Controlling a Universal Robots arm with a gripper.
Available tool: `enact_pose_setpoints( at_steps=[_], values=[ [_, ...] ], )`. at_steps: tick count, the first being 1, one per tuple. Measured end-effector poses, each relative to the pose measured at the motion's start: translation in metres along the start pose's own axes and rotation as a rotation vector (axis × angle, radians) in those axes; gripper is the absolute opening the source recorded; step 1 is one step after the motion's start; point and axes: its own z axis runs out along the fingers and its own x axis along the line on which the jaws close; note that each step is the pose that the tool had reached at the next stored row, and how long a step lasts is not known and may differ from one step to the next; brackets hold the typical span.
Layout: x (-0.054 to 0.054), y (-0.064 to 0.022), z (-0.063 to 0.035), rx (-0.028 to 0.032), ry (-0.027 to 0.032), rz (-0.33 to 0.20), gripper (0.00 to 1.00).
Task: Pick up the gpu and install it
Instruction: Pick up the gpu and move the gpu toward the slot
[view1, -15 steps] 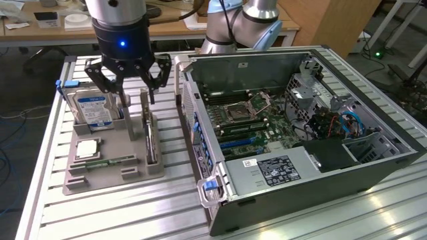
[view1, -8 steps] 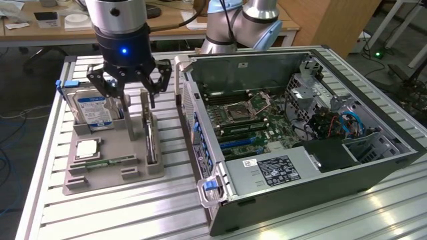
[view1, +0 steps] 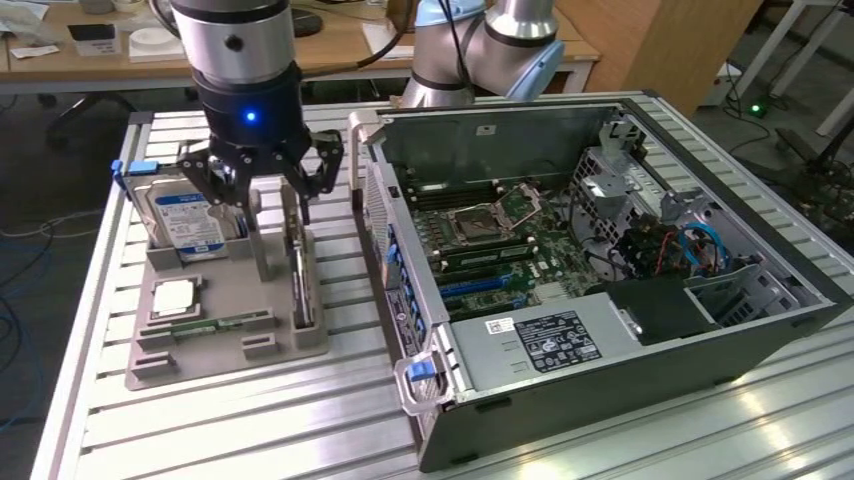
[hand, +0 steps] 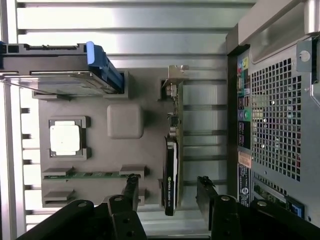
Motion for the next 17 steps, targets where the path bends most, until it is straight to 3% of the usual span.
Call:
enact_pose_setpoints(
  at_steps=[5, 17],
  values=[
    [0.0, -0.0006, 0.0092, 0.0002, 0.0056, -0.001, 0.59],
    [-0.001, -0.0013, 0.0252, 0.0017, 0.0059, -0.001, 0.59]
  ],
)
